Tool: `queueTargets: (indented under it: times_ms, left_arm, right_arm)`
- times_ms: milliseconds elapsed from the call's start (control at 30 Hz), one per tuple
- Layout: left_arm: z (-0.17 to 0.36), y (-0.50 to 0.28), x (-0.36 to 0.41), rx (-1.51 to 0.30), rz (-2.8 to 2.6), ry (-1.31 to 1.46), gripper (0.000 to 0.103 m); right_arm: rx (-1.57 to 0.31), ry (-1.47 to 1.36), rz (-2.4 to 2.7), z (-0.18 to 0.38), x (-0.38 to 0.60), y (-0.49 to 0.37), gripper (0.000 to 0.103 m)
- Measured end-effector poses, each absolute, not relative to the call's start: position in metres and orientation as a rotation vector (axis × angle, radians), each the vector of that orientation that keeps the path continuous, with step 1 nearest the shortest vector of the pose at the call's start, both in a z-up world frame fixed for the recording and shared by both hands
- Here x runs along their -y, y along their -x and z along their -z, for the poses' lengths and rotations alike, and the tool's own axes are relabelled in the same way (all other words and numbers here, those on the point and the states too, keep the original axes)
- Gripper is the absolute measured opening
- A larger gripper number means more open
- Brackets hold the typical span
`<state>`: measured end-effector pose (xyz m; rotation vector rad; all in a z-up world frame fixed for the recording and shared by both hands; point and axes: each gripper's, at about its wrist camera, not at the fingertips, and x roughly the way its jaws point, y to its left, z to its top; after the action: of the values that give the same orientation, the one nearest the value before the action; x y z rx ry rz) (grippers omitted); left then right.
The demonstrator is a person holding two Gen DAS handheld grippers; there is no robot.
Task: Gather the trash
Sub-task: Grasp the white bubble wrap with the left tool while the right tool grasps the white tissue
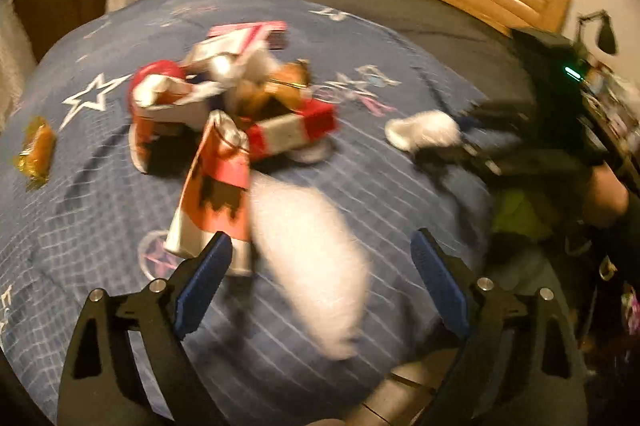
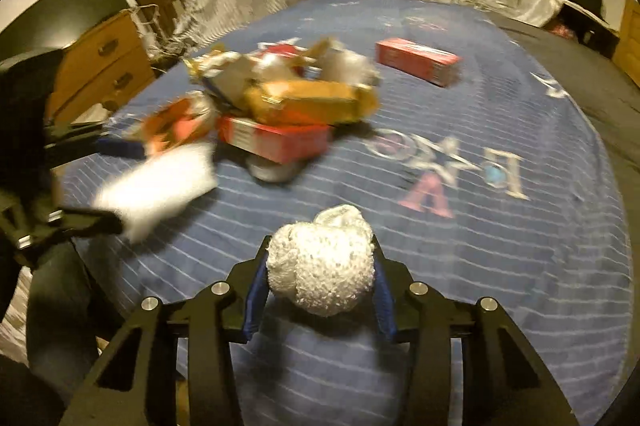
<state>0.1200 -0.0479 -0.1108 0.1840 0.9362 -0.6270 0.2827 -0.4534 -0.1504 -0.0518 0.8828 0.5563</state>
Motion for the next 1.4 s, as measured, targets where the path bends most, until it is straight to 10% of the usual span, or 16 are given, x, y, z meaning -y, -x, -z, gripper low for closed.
queueTargets:
  times_ms: [367,500,700,1400]
  left_arm:
    - [0.129,-0.127,0.045,-0.986,0.447,-0.134,0.087]
    - [0.144,-0.141,0.048,-1.052,0.415,-0.067,0.056]
    - [0.156,-0.147,0.061,-1.029,0.354,-0.061,0.042]
    - [0.031,-0.077,0.018,-0.573,0.142,-0.011,0.041]
  right_arm:
    - [-0.851,0.027,-0.549,0.154,0.451,-0.276,0.054]
    - [-0.857,0.0,-0.531,0.156,0.444,-0.279,0.054]
    - [-0.827,-0.002,-0.485,0.159,0.433,-0.278,0.046]
    - [-0.383,-0.014,-0.393,0.023,0.393,-0.201,0.044]
